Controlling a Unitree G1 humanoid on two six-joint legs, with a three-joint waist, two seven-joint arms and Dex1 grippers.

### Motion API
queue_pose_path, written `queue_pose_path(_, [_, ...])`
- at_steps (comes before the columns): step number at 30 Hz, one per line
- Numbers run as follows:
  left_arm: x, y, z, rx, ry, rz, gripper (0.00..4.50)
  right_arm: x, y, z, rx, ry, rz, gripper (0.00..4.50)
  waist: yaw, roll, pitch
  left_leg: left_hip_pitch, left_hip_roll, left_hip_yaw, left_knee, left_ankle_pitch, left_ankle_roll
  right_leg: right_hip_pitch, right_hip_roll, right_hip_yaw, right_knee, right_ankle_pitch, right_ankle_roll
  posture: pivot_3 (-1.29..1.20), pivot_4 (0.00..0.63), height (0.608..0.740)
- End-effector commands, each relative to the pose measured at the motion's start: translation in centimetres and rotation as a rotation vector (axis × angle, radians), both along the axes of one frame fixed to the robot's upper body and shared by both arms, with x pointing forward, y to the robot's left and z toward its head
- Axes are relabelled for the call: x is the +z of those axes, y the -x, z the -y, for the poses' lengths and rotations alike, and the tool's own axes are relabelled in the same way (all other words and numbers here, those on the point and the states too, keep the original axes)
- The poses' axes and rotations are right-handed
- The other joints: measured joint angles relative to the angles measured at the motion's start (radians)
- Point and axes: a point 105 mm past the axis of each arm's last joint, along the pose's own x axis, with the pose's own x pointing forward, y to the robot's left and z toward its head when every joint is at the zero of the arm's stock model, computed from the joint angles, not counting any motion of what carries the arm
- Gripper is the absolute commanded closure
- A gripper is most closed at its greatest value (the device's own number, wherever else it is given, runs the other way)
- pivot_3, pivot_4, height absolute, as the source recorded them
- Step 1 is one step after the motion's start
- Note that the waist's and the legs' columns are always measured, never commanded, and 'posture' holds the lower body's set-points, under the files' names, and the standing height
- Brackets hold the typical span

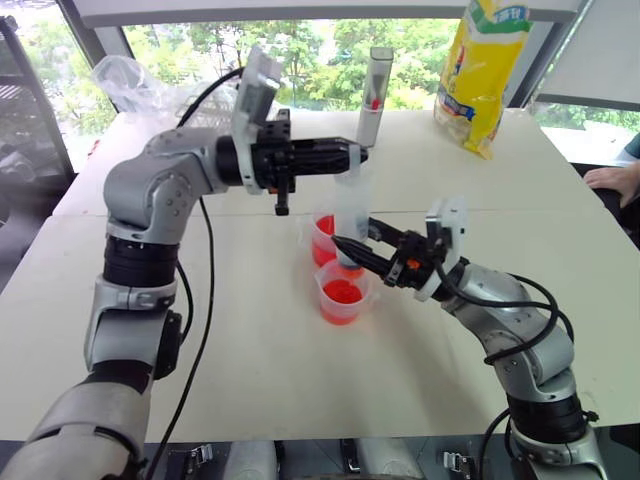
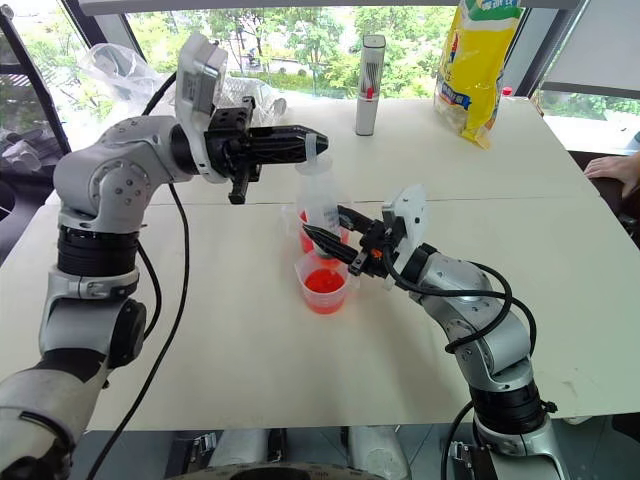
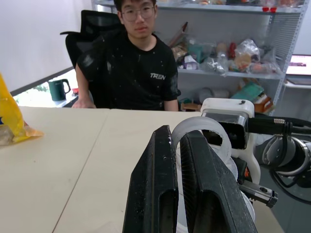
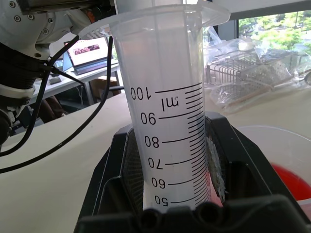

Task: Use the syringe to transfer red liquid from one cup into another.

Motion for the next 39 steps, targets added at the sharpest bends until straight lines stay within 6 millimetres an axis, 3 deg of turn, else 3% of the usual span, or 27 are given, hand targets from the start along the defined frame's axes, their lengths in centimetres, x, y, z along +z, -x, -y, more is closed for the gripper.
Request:
queue_pose_path(1, [-0.2, 1.1, 0.7, -0.056, -0.024, 0.003, 4.46, 1.8, 0.6, -0.3, 0.026, -0.029, 0.073, 3.11, 0.000, 0.000, 0.000, 0.000, 0.000, 0.000, 0.000, 0.000, 0.000, 0.000, 0.000, 0.000, 0.000, 0.000, 0.000, 0.00, 0.150, 0.740])
queue_pose_path(21, [-2.1, 1.4, 1.3, -0.079, -0.074, -0.029, 4.46, 4.8, 0.8, -0.4, 0.054, -0.081, 0.107, 3.11, 0.000, 0.000, 0.000, 0.000, 0.000, 0.000, 0.000, 0.000, 0.000, 0.000, 0.000, 0.000, 0.000, 0.000, 0.000, 0.00, 0.150, 0.740])
queue_pose_path(29, [-2.9, 1.6, 1.6, -0.087, -0.084, -0.042, 4.46, 5.3, 0.9, -0.2, 0.060, -0.080, 0.103, 3.11, 0.000, 0.000, 0.000, 0.000, 0.000, 0.000, 0.000, 0.000, 0.000, 0.000, 0.000, 0.000, 0.000, 0.000, 0.000, 0.00, 0.150, 0.740])
queue_pose_path(37, [-2.5, 1.4, 1.2, -0.078, -0.074, -0.054, 4.46, 5.0, 1.0, -0.1, 0.060, -0.076, 0.079, 3.11, 0.000, 0.000, 0.000, 0.000, 0.000, 0.000, 0.000, 0.000, 0.000, 0.000, 0.000, 0.000, 0.000, 0.000, 0.000, 0.00, 0.150, 0.740])
queue_pose_path(38, [-2.3, 1.2, 1.1, -0.067, -0.067, -0.062, 3.79, 4.9, 1.0, -0.1, 0.058, -0.075, 0.075, 3.11, 0.000, 0.000, 0.000, 0.000, 0.000, 0.000, 0.000, 0.000, 0.000, 0.000, 0.000, 0.000, 0.000, 0.000, 0.000, 0.00, 0.150, 0.740])
queue_pose_path(39, [-2.2, 1.1, 0.9, -0.059, -0.063, -0.066, 3.43, 4.9, 1.0, -0.1, 0.057, -0.075, 0.072, 3.11, 0.000, 0.000, 0.000, 0.000, 0.000, 0.000, 0.000, 0.000, 0.000, 0.000, 0.000, 0.000, 0.000, 0.000, 0.000, 0.00, 0.150, 0.740])
